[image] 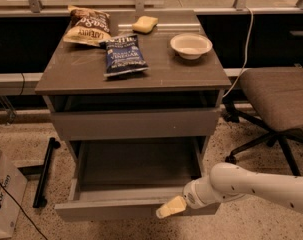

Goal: Open middle drawer

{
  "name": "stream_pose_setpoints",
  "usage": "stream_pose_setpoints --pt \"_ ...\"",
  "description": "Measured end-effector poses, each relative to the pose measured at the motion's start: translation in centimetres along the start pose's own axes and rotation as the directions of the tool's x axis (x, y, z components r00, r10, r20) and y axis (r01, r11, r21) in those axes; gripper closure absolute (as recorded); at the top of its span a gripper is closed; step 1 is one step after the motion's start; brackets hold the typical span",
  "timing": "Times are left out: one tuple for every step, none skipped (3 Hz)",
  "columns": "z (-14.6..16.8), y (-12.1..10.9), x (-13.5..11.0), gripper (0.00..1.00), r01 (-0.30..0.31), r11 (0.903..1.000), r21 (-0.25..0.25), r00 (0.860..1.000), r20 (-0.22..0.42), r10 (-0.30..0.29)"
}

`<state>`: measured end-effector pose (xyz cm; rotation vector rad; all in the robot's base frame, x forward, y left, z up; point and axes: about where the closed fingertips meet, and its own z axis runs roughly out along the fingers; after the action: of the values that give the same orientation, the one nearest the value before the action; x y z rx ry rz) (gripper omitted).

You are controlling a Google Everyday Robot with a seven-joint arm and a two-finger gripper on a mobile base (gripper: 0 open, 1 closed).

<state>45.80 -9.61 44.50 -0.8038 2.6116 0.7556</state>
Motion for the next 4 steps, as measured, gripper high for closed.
stream_pose_setpoints --pt "0.6 1.8 2.6 0.0 -0.08 0.9968 0.004 0.997 0.011 0.08" --pt "0.6 1.8 2.6 0.0 -0.08 0.9968 0.004 0.997 0.011 0.08" --pt "1.0 1.7 3.1 0.16 -0.048 0.9988 0.012 0.998 -0.027 0.048" --pt "1.2 1.6 4.1 0.4 -0.037 0.9993 0.005 0.997 -0.068 0.037"
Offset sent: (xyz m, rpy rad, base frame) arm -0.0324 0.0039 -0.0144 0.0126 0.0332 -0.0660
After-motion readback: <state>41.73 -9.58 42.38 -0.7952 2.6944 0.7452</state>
